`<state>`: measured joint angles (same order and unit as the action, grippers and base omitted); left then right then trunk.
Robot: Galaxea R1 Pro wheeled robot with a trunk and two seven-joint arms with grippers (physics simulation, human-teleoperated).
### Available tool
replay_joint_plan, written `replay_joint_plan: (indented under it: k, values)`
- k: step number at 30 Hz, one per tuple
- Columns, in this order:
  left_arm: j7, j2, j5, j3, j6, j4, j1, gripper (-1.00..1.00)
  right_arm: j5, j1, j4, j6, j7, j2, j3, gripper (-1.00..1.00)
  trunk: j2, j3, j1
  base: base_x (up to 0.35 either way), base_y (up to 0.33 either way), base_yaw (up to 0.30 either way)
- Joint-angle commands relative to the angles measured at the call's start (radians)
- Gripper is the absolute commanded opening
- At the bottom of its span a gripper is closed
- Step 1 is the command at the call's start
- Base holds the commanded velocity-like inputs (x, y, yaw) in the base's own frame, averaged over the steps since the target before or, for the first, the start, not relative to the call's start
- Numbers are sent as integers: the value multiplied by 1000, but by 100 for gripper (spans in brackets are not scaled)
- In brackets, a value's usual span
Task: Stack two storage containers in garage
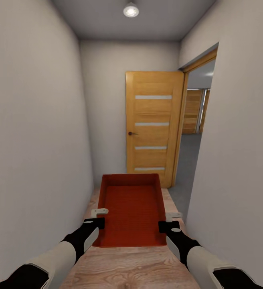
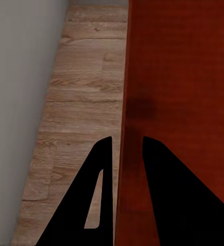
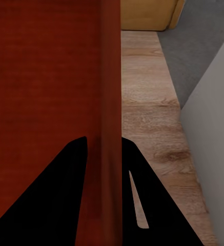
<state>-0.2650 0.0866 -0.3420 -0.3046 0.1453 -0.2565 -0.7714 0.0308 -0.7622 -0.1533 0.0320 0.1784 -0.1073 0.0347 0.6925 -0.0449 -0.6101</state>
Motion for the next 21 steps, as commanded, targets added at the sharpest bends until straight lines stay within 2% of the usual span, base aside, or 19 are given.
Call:
replay_joint_plan:
  k: [1, 21]
  values:
    - [-20, -31, 23, 53, -7, -5, -2, -100, -9, 0, 3, 2, -7, 0, 4, -100, 2, -2, -1, 322, 0, -5]
    - [-20, -32, 23, 53, -7, -5, -2, -100, -10, 0, 3, 6, -5, 1, 3, -100, 2, -2, -1, 322, 0, -1]
